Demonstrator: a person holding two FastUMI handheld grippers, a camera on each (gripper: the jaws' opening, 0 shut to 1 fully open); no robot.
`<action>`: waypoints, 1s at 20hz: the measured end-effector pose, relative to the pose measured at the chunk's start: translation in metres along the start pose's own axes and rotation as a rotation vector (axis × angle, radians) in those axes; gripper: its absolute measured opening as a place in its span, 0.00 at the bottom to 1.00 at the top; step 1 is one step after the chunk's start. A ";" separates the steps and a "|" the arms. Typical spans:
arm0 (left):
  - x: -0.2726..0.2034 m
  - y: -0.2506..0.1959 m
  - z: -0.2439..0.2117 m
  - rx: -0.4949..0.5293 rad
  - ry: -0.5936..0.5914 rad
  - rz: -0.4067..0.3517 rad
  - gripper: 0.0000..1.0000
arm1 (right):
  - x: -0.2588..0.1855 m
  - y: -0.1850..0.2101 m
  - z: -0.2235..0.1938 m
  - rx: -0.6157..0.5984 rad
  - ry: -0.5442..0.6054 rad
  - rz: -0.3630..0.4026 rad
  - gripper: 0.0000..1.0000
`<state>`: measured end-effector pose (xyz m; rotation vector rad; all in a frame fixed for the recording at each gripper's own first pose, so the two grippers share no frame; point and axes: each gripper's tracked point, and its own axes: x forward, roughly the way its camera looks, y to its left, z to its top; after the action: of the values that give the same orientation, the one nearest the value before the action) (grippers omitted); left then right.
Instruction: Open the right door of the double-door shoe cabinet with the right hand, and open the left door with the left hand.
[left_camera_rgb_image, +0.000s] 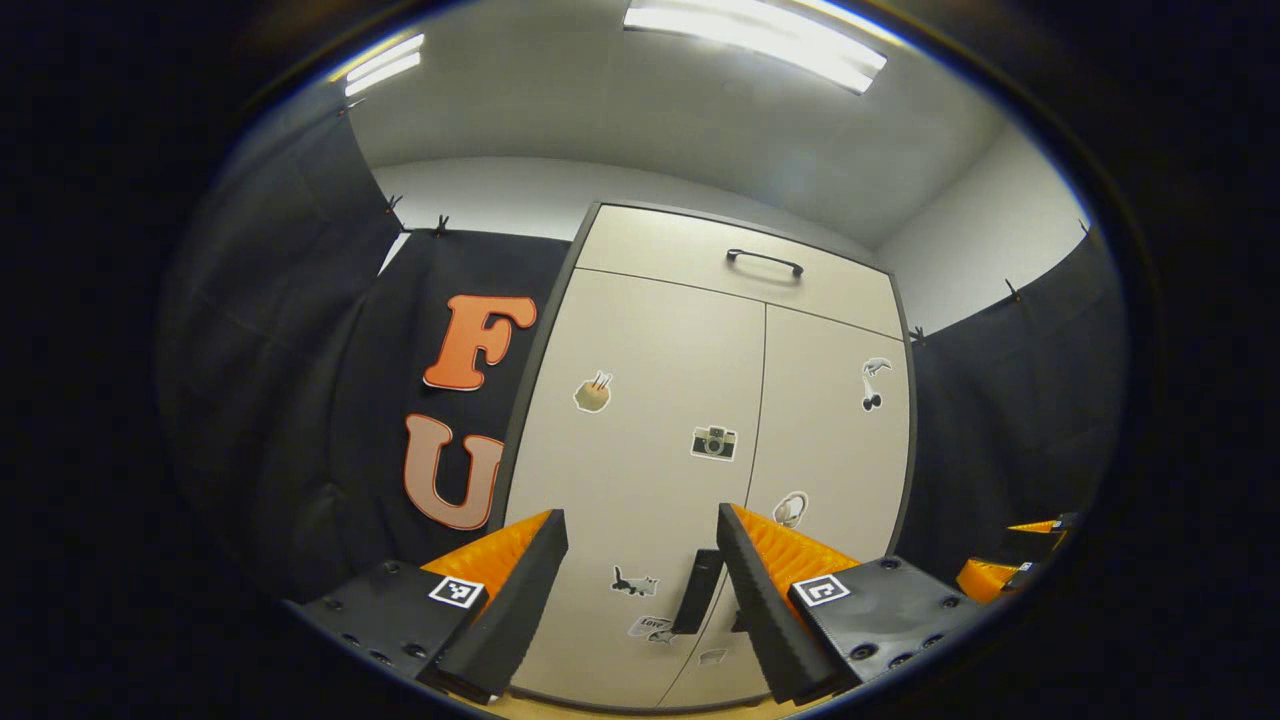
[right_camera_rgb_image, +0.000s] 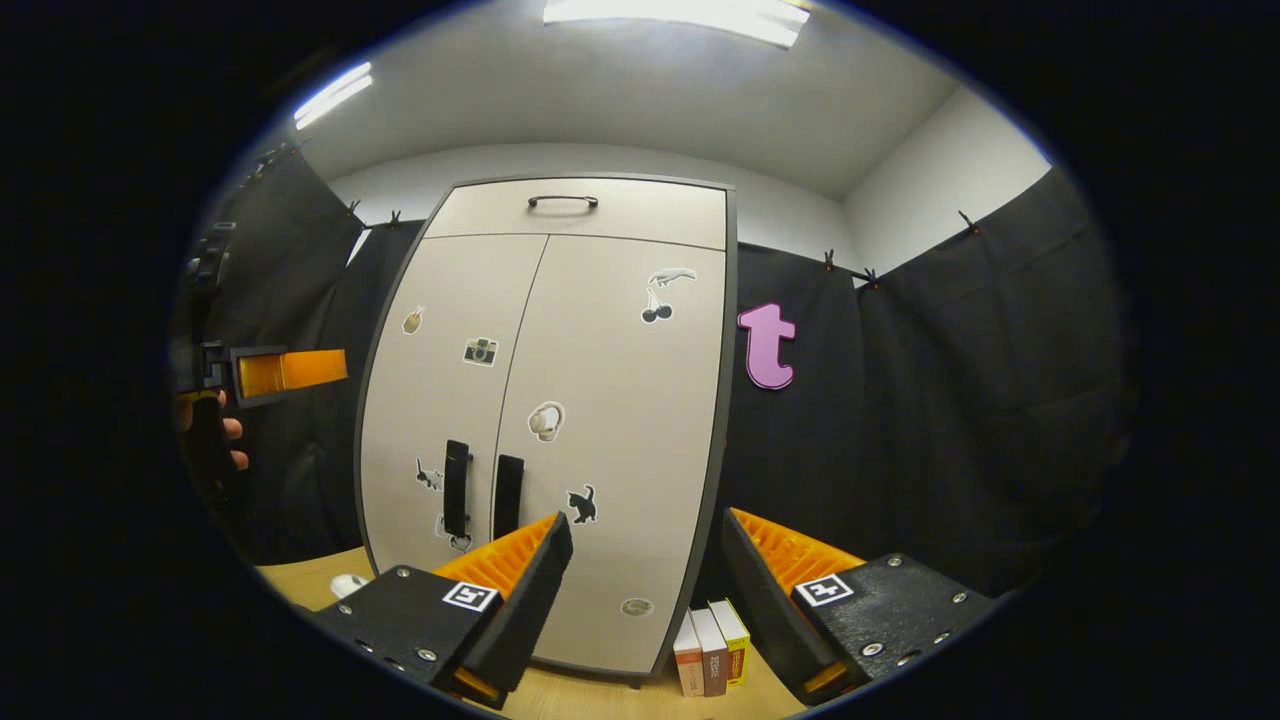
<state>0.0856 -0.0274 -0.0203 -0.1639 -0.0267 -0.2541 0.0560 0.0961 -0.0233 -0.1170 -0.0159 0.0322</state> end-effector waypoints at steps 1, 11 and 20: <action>0.003 -0.003 -0.003 0.002 0.014 0.006 0.96 | 0.000 0.000 -0.003 -0.007 0.003 0.004 0.92; -0.002 0.003 -0.010 0.105 0.018 -0.007 0.96 | 0.030 0.033 -0.038 0.014 0.075 0.049 0.92; -0.012 0.049 -0.003 0.183 -0.007 0.007 0.96 | 0.096 0.116 -0.049 0.014 0.114 0.154 0.89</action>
<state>0.0863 0.0224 -0.0315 0.0176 -0.0561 -0.2430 0.1497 0.2089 -0.0840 -0.1056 0.1069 0.1798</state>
